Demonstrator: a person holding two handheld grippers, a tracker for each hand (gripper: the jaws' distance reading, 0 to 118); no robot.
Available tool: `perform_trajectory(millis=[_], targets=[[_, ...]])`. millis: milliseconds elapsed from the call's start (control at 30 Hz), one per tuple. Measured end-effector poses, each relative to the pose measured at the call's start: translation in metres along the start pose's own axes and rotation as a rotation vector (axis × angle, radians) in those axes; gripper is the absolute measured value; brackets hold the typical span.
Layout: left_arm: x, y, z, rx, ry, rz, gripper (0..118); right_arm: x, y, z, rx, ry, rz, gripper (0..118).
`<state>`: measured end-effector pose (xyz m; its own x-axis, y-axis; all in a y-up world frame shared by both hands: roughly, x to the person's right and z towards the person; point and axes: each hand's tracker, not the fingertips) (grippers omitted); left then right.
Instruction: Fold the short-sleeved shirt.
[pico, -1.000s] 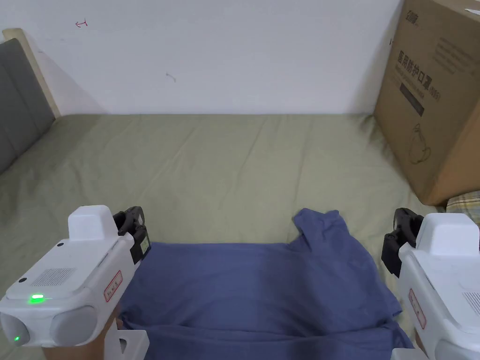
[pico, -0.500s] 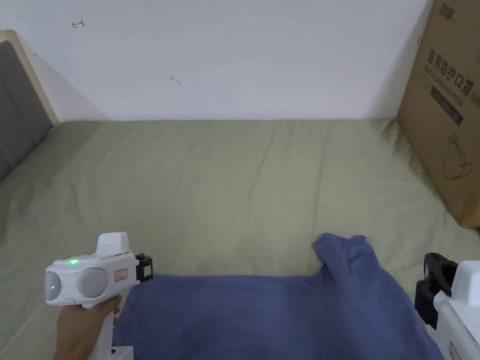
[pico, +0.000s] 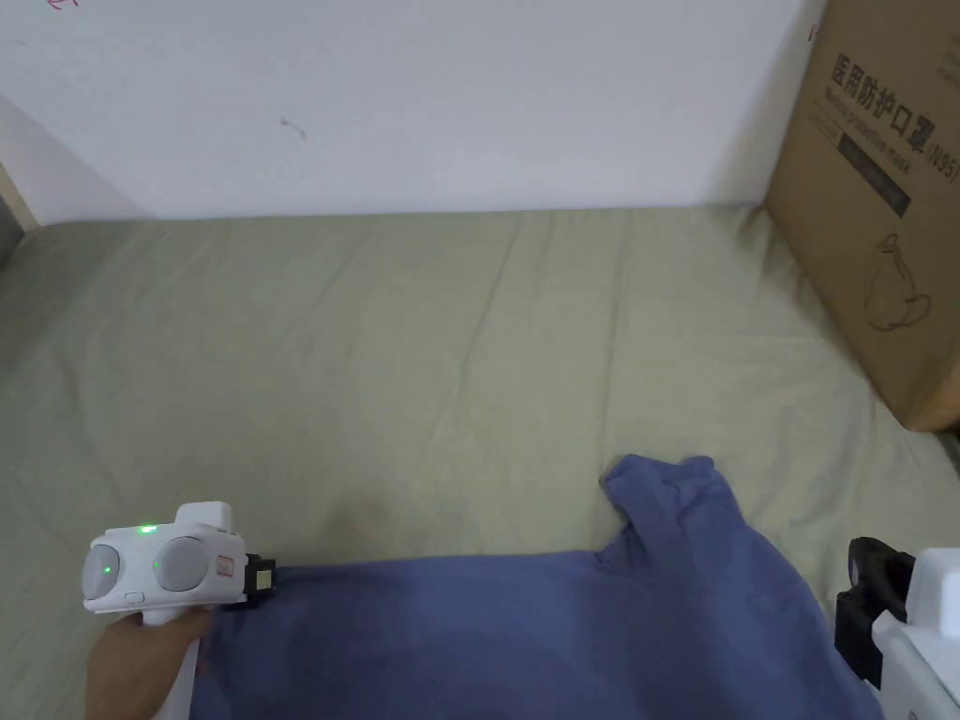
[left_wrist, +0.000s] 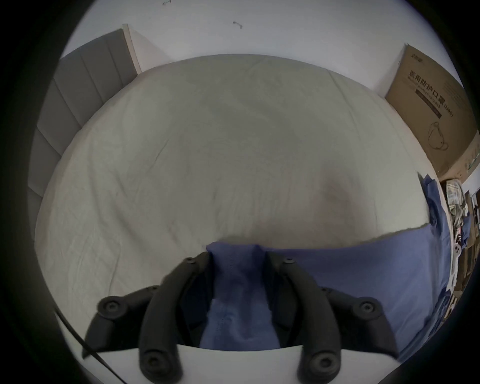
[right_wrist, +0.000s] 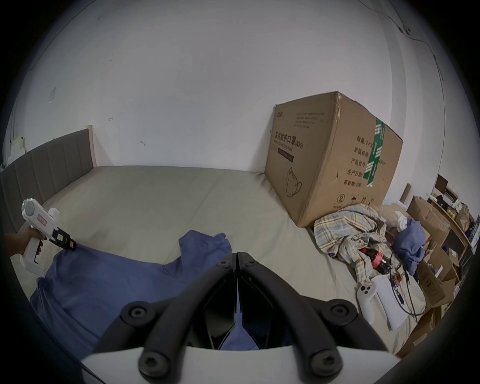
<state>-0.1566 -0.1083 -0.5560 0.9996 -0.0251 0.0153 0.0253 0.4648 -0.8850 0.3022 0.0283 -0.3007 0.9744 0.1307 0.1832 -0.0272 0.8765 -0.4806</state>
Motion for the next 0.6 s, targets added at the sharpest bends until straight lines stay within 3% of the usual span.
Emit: perform_trajectory(millis=[33,233,333,400,467,500,600], targets=[[0.003,0.0,0.002,0.002,-0.026,-0.009,2,0.003,-0.001,-0.002,-0.007,0.0,-0.005,0],[0.004,-0.01,0.03,0.11,-0.081,-0.036,1,0.021,0.003,-0.041,-0.081,0.033,-0.047,0],[-0.008,-0.015,0.051,0.17,-0.129,-0.024,1,0.031,0.009,-0.078,-0.174,0.072,-0.076,8],[-0.011,-0.018,0.067,0.192,-0.148,-0.032,1,0.031,0.012,-0.105,-0.215,0.076,-0.06,51],[-0.008,-0.021,0.084,0.206,-0.161,-0.026,1,0.032,0.011,-0.138,-0.282,0.101,-0.05,102],[-0.009,-0.022,0.089,0.213,-0.167,-0.022,1,0.031,0.009,-0.153,-0.308,0.114,-0.053,110],[-0.012,-0.022,0.102,0.23,-0.179,-0.016,1,0.028,-0.001,-0.197,-0.401,0.155,-0.047,109]])
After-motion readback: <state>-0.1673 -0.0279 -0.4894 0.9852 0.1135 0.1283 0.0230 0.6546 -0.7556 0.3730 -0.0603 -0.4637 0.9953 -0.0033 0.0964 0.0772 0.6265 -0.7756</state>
